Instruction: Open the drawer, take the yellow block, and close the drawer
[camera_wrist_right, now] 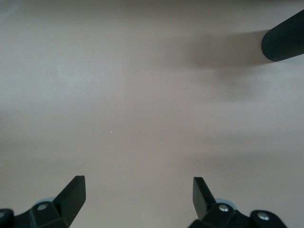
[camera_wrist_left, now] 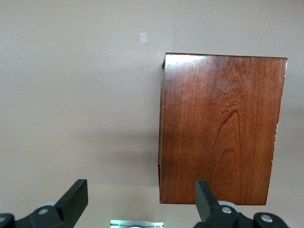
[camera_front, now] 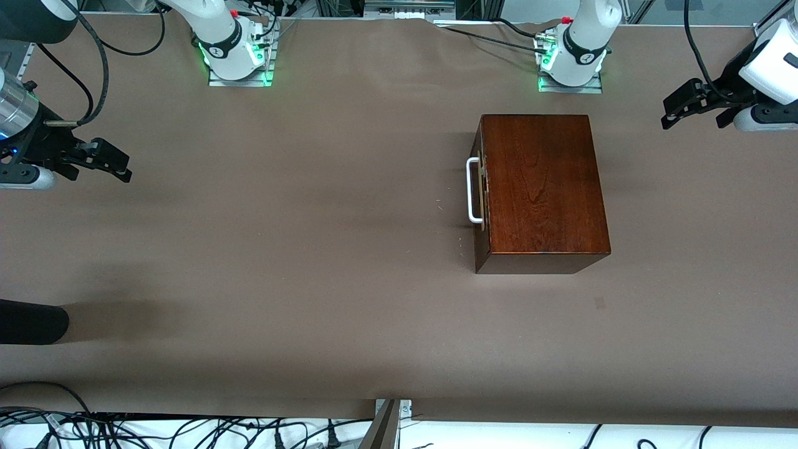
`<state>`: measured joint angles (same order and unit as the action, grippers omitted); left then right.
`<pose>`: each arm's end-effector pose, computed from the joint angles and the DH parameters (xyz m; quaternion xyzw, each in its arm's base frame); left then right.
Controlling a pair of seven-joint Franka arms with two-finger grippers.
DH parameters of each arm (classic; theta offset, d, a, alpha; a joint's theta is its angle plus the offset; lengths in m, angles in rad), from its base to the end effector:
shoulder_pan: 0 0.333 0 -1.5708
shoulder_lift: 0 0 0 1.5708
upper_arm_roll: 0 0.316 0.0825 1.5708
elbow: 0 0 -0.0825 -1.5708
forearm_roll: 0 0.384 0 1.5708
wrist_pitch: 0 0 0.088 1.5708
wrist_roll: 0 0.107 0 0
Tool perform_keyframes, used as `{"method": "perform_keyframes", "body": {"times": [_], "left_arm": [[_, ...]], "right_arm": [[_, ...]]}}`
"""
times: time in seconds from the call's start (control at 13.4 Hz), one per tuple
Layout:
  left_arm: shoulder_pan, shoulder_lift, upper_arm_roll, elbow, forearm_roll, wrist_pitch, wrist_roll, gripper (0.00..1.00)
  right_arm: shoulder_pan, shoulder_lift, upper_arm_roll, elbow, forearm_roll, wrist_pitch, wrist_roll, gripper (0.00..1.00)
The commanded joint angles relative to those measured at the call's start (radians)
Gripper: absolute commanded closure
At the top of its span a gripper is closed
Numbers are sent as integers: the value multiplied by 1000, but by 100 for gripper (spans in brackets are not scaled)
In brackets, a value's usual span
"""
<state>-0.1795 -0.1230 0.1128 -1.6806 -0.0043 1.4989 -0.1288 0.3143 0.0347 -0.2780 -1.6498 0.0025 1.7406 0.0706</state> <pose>0.5069 -0.0306 0.6319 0.9991 0.0303 -0.0305 0.0061 0.5773 0.0237 0.5832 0.9994 -0.0171 0.0289 0.0020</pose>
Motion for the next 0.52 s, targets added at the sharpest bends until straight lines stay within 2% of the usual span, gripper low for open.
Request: {"method": "perform_keyframes", "body": {"times": [0.0,0.45], "left_arm": [[14,-12,-12,1,-6,-5,9,0],[14,-12,-12,2,-6,-5,9,0]], "right_arm": [[-3,1,2,4,-7,-15,-9,0],[-4,-2,0,-4,-9,-15,-9,0]]}}
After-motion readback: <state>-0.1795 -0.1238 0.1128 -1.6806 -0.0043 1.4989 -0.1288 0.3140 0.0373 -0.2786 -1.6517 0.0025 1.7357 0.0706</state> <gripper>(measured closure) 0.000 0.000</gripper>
